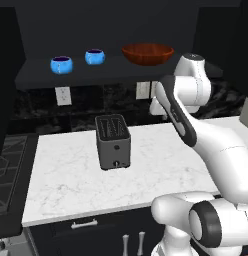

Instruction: Gather all objects into one cabinet and sort the glasses and bowls to opposite sides.

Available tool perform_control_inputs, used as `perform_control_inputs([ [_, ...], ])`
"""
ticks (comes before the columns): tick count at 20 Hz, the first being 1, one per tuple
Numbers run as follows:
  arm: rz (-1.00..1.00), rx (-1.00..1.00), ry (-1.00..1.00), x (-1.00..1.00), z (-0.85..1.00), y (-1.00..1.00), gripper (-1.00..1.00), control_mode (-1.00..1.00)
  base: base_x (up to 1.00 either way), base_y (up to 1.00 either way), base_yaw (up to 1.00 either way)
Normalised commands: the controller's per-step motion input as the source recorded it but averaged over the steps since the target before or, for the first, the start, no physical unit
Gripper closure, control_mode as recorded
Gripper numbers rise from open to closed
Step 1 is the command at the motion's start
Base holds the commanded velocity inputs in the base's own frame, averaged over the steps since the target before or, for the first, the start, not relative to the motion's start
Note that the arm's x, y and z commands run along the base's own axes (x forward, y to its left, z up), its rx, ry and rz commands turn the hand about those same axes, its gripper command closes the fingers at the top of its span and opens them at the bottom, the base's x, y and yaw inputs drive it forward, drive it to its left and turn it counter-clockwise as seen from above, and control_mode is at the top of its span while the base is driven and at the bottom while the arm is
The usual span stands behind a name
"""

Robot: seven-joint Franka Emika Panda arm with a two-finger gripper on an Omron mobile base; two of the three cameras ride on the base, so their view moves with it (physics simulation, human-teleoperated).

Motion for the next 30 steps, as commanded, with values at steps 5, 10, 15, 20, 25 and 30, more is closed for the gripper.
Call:
perform_control_inputs([
  [5,0.00,0.00,0.00,0.00,0.00,0.00,-1.00,1.00,-0.11,0.00,0.00],
  [10,0.00,0.00,0.00,0.00,0.00,0.00,-1.00,1.00,-0.69,0.00,0.02],
  [15,0.00,0.00,0.00,0.00,0.00,0.00,-1.00,1.00,-0.64,0.00,0.07],
  [20,0.00,0.00,0.00,0.00,0.00,0.00,-1.00,1.00,-0.54,0.00,0.16],
  [25,0.00,0.00,0.00,0.00,0.00,0.00,-1.00,1.00,-0.49,0.00,0.19],
  [30,0.00,0.00,0.00,0.00,0.00,0.00,-1.00,1.00,-0.41,0.00,0.21],
])
